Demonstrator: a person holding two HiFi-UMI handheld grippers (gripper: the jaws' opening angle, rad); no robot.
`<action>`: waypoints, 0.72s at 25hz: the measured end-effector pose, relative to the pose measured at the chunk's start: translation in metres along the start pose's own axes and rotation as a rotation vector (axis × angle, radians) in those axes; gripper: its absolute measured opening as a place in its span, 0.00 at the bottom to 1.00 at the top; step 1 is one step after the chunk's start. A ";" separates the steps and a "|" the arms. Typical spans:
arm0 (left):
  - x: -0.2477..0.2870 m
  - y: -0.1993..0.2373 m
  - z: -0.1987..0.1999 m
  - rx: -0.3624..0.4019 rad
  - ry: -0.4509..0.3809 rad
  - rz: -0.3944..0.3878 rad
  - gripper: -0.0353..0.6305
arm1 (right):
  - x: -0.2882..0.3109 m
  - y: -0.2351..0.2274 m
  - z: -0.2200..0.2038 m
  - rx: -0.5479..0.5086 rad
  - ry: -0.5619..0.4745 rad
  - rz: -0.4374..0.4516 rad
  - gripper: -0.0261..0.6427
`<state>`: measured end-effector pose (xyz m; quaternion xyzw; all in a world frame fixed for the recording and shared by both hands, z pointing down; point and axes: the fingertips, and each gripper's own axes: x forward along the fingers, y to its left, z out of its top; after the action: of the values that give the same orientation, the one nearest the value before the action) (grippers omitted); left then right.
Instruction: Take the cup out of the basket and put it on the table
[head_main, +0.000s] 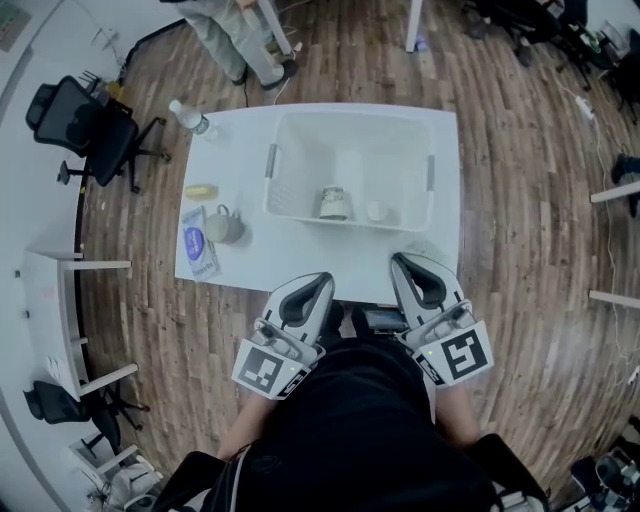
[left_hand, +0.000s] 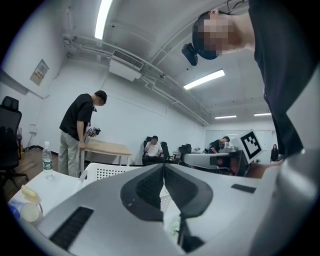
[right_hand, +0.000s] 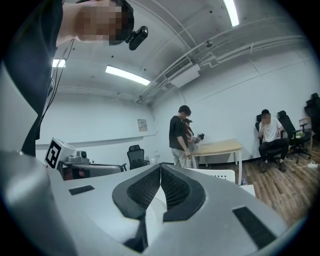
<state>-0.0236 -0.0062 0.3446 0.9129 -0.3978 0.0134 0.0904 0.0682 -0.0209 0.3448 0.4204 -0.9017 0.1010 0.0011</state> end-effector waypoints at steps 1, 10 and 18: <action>0.001 0.004 -0.001 -0.007 0.005 0.005 0.07 | 0.002 0.000 -0.001 0.002 0.002 0.002 0.08; 0.021 0.050 -0.012 0.015 0.079 -0.007 0.07 | 0.014 0.003 -0.003 0.008 0.017 -0.052 0.08; 0.059 0.090 -0.034 0.175 0.214 -0.083 0.07 | 0.005 -0.009 -0.001 0.007 0.021 -0.141 0.08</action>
<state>-0.0474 -0.1028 0.3977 0.9263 -0.3450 0.1417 0.0527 0.0716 -0.0301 0.3478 0.4818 -0.8694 0.1082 0.0162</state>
